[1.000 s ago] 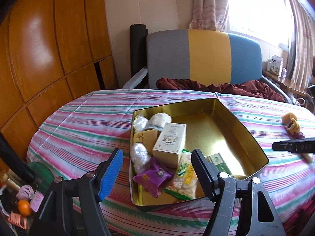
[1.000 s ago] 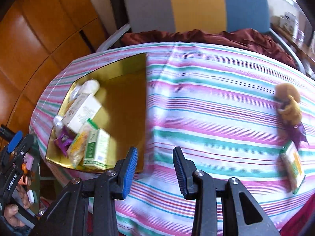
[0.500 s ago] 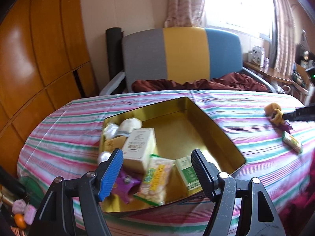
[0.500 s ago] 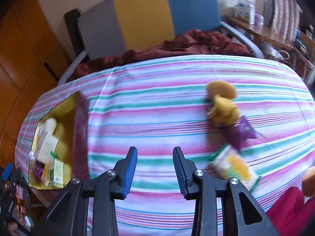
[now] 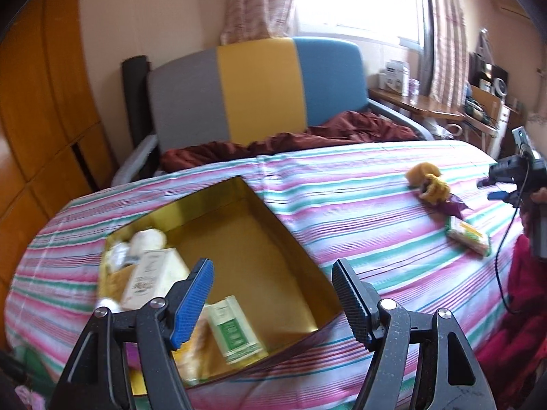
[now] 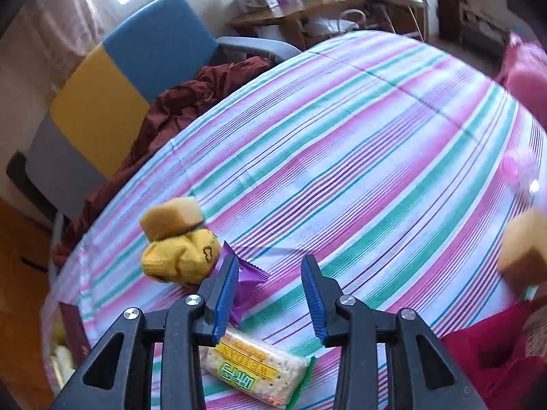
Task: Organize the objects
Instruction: 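Move both grippers toward the yellow knit sock and purple snack packet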
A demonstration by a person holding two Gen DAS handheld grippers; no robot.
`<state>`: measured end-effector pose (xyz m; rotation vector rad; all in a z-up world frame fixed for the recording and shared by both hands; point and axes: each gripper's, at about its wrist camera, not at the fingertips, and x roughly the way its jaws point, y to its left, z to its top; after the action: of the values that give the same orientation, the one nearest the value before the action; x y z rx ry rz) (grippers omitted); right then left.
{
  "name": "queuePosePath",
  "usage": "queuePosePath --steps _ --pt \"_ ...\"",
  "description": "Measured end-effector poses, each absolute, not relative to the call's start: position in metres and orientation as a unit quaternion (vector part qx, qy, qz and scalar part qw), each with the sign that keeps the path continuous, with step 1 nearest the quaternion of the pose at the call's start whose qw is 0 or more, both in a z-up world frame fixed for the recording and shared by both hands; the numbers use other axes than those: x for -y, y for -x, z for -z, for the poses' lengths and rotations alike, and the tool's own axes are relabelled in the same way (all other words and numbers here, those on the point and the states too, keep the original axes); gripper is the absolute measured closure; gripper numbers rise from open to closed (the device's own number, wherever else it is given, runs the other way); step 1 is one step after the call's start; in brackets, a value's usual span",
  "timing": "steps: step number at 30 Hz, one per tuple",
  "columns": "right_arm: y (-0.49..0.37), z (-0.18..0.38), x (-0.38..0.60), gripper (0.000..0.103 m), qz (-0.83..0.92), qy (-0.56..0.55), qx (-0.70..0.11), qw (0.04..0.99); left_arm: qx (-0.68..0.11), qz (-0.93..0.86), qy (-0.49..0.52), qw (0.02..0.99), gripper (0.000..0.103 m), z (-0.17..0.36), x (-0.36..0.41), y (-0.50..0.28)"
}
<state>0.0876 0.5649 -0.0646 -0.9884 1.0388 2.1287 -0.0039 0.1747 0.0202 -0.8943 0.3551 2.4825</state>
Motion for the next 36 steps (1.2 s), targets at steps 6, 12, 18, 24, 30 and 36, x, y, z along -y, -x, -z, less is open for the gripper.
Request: queuePosePath --steps 6,12,18,24,30,36 --pt "-0.088 0.066 -0.569 0.062 -0.794 0.361 -0.400 0.281 -0.136 -0.883 0.346 0.286 0.031 -0.013 -0.235 0.006" --pt "-0.085 0.071 -0.567 0.062 -0.792 0.371 -0.405 0.266 -0.150 -0.864 0.358 0.320 0.031 -0.004 -0.281 0.007" --pt "-0.085 0.073 -0.568 0.062 -0.790 0.369 -0.416 0.259 -0.154 -0.845 0.382 0.342 0.031 0.006 -0.315 0.014" --pt "-0.087 0.072 -0.569 0.062 -0.789 0.363 -0.427 0.251 -0.160 -0.835 0.388 0.356 0.031 0.009 -0.347 0.022" --pt "-0.087 0.073 -0.571 0.062 -0.787 0.360 -0.438 0.241 -0.160 -0.820 0.398 0.378 0.031 0.012 -0.386 0.033" --pt "-0.090 0.073 -0.573 0.061 -0.786 0.347 -0.456 0.230 -0.169 -0.806 0.399 0.403 0.025 0.016 -0.435 0.043"
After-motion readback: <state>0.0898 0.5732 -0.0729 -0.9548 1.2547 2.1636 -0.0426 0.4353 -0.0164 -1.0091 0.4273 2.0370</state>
